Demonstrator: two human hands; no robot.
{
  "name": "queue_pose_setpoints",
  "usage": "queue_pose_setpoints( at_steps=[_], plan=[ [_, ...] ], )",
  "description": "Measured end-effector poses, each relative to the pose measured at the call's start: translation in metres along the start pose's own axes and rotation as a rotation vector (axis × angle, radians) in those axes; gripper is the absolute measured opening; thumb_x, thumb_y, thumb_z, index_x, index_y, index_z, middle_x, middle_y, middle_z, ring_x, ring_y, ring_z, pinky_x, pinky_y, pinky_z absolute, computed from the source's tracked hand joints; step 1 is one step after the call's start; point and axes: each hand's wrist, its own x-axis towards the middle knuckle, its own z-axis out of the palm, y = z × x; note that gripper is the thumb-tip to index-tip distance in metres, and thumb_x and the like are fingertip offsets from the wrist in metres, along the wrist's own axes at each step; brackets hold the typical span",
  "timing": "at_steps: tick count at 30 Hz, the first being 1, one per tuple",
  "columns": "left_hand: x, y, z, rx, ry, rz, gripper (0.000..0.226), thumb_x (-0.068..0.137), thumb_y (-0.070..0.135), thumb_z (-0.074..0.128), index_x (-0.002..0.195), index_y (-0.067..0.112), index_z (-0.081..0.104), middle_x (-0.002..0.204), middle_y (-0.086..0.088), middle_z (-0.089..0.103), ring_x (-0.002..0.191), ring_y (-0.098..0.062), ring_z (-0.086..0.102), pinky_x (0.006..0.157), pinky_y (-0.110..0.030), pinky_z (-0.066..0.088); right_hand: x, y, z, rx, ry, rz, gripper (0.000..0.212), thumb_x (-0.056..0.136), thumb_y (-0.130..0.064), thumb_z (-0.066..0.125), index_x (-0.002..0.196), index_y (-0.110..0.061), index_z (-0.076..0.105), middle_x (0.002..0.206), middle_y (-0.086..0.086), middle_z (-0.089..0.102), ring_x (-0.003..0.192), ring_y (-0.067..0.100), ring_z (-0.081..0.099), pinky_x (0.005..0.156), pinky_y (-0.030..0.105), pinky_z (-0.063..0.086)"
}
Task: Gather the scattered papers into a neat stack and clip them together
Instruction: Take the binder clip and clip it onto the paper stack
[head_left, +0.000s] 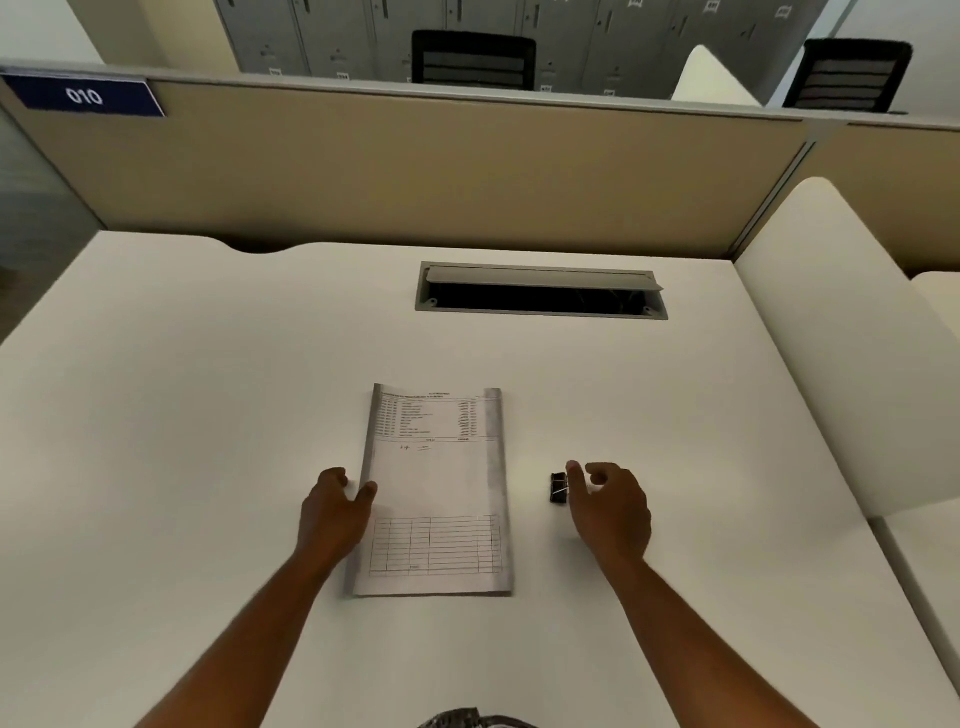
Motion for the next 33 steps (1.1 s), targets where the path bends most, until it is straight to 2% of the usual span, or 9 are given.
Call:
queue_pose_setpoints(
  at_steps=[4, 7, 10, 17, 21, 24, 28, 31, 33],
  plan=[
    [0.005, 0.006, 0.005, -0.019, -0.022, 0.015, 0.058, 0.093, 0.034, 0.062, 0.139, 0.005, 0.044, 0.136, -0.012, 0.058, 0.124, -0.031, 0.054, 0.104, -0.041, 0.042, -0.019, -0.006, 0.003, 0.083, 0.147, -0.231, 0.014, 0.091, -0.038, 0.067, 0.099, -0.027, 0.07, 0.105, -0.011, 0.064, 0.092, 0.014, 0.065, 0.072, 0.029, 0.045],
    [0.016, 0.013, 0.003, -0.035, -0.062, 0.007, 0.059, 0.093, 0.035, 0.062, 0.14, 0.005, 0.043, 0.135, -0.012, 0.058, 0.122, -0.031, 0.055, 0.103, -0.041, 0.043, -0.037, -0.021, 0.026, 0.137, -0.101, -0.419, 0.01, 0.091, -0.028, 0.068, 0.101, -0.031, 0.07, 0.101, -0.019, 0.062, 0.086, 0.0, 0.064, 0.076, 0.023, 0.052],
    [0.025, 0.016, 0.006, -0.029, -0.077, -0.002, 0.059, 0.092, 0.037, 0.062, 0.138, 0.005, 0.045, 0.134, -0.013, 0.059, 0.121, -0.031, 0.056, 0.101, -0.041, 0.045, -0.046, -0.029, 0.055, 0.005, -0.263, -0.516, 0.032, 0.092, -0.029, 0.066, 0.124, -0.03, 0.069, 0.123, -0.015, 0.054, 0.11, 0.004, 0.055, 0.088, 0.021, 0.046],
    [0.044, 0.015, 0.008, -0.138, -0.204, -0.025, 0.018, 0.098, 0.022, 0.048, 0.109, 0.011, 0.059, 0.115, -0.011, 0.065, 0.1, -0.027, 0.062, 0.091, -0.041, 0.052, -0.065, -0.033, 0.079, -0.106, -0.222, -0.424, 0.039, 0.091, -0.018, 0.068, 0.13, -0.024, 0.068, 0.14, -0.01, 0.046, 0.129, 0.015, 0.042, 0.102, 0.026, 0.045],
    [0.04, 0.013, 0.007, -0.166, -0.223, 0.062, 0.021, 0.1, 0.011, 0.038, 0.113, 0.012, 0.055, 0.114, -0.007, 0.062, 0.102, -0.026, 0.059, 0.091, -0.04, 0.052, -0.058, -0.039, 0.079, -0.067, -0.266, -0.349, 0.04, 0.087, -0.023, 0.072, 0.127, -0.022, 0.068, 0.135, -0.008, 0.047, 0.124, 0.014, 0.046, 0.103, 0.028, 0.045],
    [0.036, 0.005, 0.003, -0.262, -0.243, 0.083, 0.024, 0.1, 0.009, 0.035, 0.11, 0.016, 0.056, 0.112, -0.004, 0.063, 0.101, -0.025, 0.062, 0.088, -0.042, 0.055, -0.046, -0.053, 0.073, 0.169, -0.283, -0.174, 0.062, 0.083, -0.027, 0.081, 0.139, -0.022, 0.053, 0.133, -0.005, 0.044, 0.122, 0.014, 0.053, 0.102, 0.032, 0.049],
    [0.034, -0.005, -0.01, -0.432, -0.312, 0.086, 0.024, 0.104, 0.016, 0.037, 0.113, 0.026, 0.058, 0.113, 0.001, 0.068, 0.099, -0.025, 0.068, 0.085, -0.046, 0.058, -0.023, -0.07, 0.059, 0.659, -0.518, 0.126, 0.105, 0.064, -0.033, 0.093, 0.151, -0.018, 0.037, 0.136, 0.002, 0.06, 0.121, 0.021, 0.062, 0.101, 0.038, 0.051],
    [0.027, -0.003, -0.019, -0.484, -0.338, 0.137, 0.026, 0.105, 0.019, 0.038, 0.119, 0.027, 0.057, 0.115, 0.004, 0.068, 0.1, -0.022, 0.069, 0.085, -0.044, 0.059, -0.015, -0.078, 0.046, 0.768, -0.672, 0.103, 0.057, 0.08, -0.018, 0.084, 0.131, -0.01, 0.061, 0.124, 0.011, 0.072, 0.109, 0.028, 0.072, 0.085, 0.035, 0.061],
    [0.021, 0.004, -0.025, -0.47, -0.302, 0.186, 0.023, 0.105, 0.019, 0.036, 0.114, 0.028, 0.056, 0.114, 0.003, 0.067, 0.102, -0.02, 0.068, 0.085, -0.041, 0.058, -0.021, -0.086, 0.046, 0.741, -0.605, 0.019, 0.032, 0.089, -0.011, 0.076, 0.119, -0.013, 0.069, 0.118, 0.009, 0.075, 0.107, 0.031, 0.072, 0.089, 0.043, 0.061]
  ],
)
